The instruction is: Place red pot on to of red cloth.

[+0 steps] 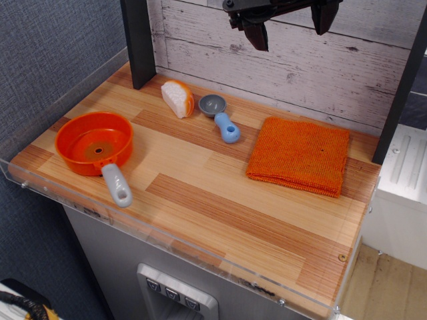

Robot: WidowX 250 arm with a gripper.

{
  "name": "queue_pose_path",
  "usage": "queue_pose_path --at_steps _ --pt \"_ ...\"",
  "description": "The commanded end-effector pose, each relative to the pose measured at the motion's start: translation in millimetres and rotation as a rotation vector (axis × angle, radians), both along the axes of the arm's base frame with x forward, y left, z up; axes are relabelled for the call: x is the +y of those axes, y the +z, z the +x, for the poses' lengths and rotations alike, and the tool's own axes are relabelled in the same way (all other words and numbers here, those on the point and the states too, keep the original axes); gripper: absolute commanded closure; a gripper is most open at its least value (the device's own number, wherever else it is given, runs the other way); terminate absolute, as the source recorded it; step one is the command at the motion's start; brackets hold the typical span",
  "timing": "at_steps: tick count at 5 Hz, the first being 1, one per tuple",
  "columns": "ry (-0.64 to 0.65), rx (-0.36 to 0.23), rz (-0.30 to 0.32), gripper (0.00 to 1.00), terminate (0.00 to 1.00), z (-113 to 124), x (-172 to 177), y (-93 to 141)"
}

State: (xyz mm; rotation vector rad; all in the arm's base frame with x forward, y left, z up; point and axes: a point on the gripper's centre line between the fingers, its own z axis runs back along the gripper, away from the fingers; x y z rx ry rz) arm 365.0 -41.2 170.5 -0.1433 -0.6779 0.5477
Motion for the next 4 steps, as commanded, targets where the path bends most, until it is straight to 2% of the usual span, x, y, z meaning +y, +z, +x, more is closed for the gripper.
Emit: queue_pose_path --at_steps 1,4 --pt "0.0 0.0 0.0 0.0 0.0 0 0 0" --pt "0.299 -0.013 0.04 0.0 0.0 -41 87 10"
